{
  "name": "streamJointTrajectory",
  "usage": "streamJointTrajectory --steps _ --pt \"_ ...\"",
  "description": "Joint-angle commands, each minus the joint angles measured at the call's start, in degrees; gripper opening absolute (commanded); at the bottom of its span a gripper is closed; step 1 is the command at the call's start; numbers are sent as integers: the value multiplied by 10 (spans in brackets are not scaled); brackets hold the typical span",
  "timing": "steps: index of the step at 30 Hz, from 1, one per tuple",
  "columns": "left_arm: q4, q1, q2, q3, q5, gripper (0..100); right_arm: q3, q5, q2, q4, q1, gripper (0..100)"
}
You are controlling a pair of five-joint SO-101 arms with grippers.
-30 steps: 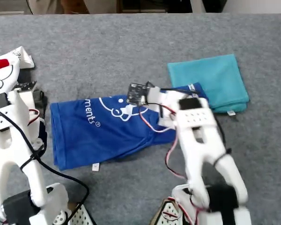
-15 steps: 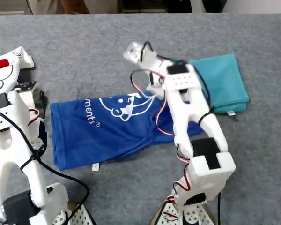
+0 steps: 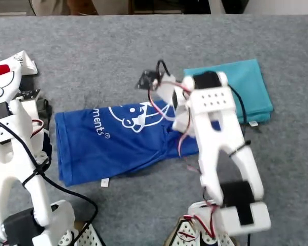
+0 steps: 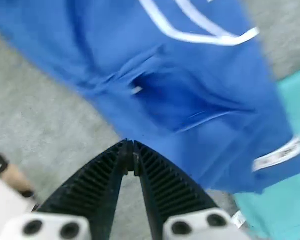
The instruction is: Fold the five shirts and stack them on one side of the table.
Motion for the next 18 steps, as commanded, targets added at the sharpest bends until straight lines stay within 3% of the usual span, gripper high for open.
streamJointTrajectory --steps 1,5,8,14,18 --pt "-4 -1 -14 -7 -4 18 109 27 -87 -62 -8 2" --pt "-4 -1 -14 -4 -4 18 214 22 -95 -225 -7 2" --pt "-4 -4 -15 -4 -4 18 228 -42 -58 -329 -8 2" --pt "-4 -4 -16 -3 -1 18 128 -118 87 -399 -7 2" --pt "-2 -5 -16 -3 0 18 35 -143 182 -372 -7 2"
